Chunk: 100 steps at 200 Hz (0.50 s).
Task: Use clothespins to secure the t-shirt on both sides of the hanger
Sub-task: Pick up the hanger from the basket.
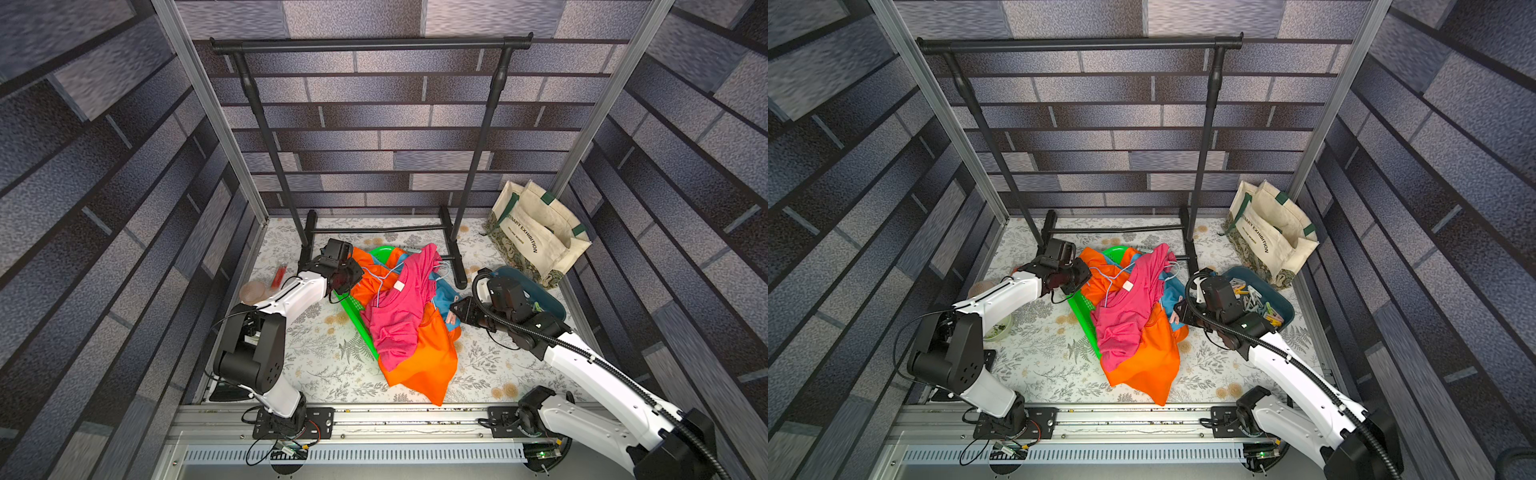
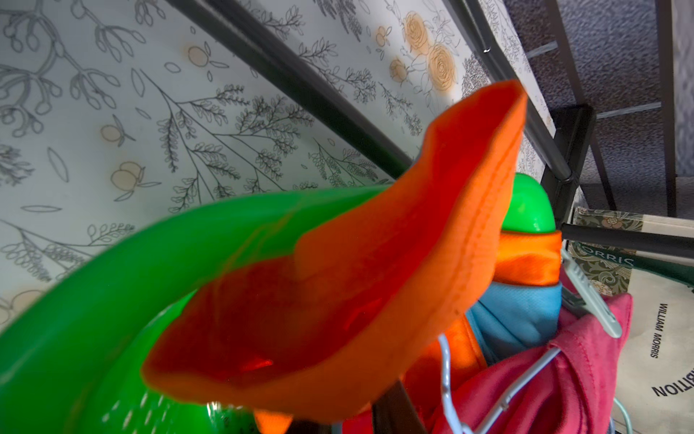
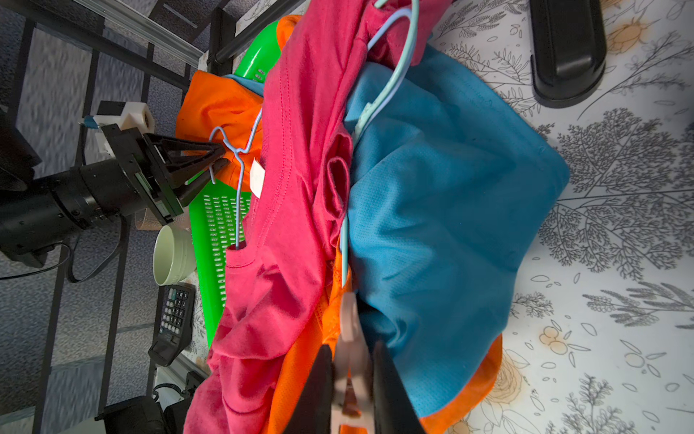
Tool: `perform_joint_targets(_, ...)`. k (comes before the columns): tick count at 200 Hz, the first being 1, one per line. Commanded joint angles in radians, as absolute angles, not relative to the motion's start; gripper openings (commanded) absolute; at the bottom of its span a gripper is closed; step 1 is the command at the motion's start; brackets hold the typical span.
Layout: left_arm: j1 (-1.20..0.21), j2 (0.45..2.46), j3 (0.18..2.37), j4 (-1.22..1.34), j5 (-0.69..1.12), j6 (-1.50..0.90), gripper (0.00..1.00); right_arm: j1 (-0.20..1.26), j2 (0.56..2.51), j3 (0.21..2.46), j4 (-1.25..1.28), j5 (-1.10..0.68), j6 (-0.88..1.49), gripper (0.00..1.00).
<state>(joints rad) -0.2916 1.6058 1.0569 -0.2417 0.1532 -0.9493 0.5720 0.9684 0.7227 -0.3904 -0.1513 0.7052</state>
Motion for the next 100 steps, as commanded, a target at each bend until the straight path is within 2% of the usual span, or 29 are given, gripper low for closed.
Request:
perform_joint_targets(1,-0.285,1.61,1.087,-0.221,0.138,-0.937,0.18,0.577,0.971,0.723,-0.373,-0.154,0.694,0.0)
perform_joint_targets(61,-0.296,1.587,1.166,-0.243,0.161,-0.943,0.18,0.578,0.979,0.72,-0.368,-0.159,0.695,0.0)
perform_joint_targets(74,-0.303,1.582,1.181,-0.259,0.158,-0.938,0.21,0.578,0.978,0.718,-0.367,-0.157,0.699,0.0)
perform_joint_targets(88,-0.31,1.574,1.194,-0.28,0.156,-0.934,0.28,0.578,0.976,0.713,-0.365,-0.159,0.7,0.0)
perform_joint_targets(100,-0.314,1.566,1.192,-0.281,0.157,-0.936,0.28,0.579,0.976,0.709,-0.361,-0.16,0.702,0.0)
